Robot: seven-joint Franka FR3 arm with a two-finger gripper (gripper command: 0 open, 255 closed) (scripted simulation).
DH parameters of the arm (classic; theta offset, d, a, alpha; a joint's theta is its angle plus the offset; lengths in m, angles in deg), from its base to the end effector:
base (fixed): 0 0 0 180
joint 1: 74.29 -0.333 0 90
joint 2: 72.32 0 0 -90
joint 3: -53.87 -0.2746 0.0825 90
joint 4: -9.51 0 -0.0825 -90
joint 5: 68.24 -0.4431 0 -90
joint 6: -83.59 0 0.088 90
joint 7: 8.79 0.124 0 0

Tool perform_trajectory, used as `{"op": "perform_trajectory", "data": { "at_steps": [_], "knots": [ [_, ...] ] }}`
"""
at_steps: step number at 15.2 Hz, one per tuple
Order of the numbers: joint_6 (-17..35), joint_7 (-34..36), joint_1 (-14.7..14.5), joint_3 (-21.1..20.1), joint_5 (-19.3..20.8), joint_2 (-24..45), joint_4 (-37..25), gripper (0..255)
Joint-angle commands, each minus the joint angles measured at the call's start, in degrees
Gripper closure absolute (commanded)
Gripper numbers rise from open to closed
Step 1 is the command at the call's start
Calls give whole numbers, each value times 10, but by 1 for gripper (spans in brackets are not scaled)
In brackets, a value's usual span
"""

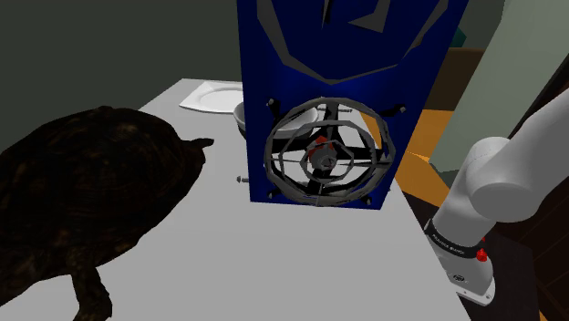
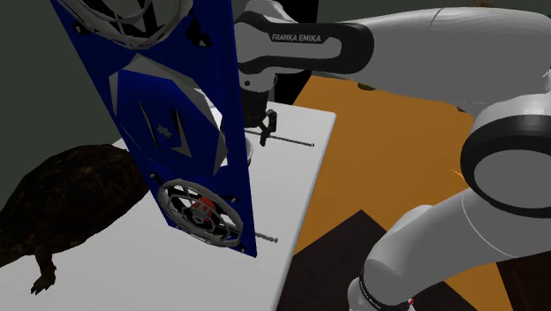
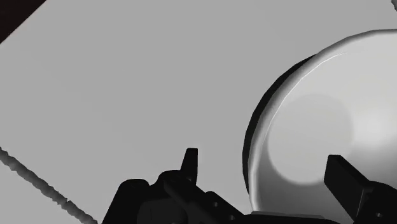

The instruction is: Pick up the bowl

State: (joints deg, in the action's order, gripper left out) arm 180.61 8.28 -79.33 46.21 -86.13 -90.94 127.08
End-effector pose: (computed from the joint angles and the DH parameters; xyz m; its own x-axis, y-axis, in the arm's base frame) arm 0.5051 0.1531 0.5076 0.9868 -0.1128 -0.1159 -0.1379 -0.9612 -0.2391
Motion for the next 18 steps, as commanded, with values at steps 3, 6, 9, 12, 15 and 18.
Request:
{"op": "perform_trajectory", "data": {
  "at_steps": [3, 6, 9, 12, 15, 18],
  "knots": [
    [18, -4, 0, -1, -1, 0, 19, 0],
    [18, -5, 0, -1, -1, 0, 18, 255],
    [18, -5, 0, -1, -1, 0, 18, 255],
    [18, -5, 0, -1, -1, 0, 18, 255],
    [4, -1, 0, 0, 0, 1, 3, 255],
    [-18, 5, 0, 1, 1, 2, -22, 255]
  ]
}}
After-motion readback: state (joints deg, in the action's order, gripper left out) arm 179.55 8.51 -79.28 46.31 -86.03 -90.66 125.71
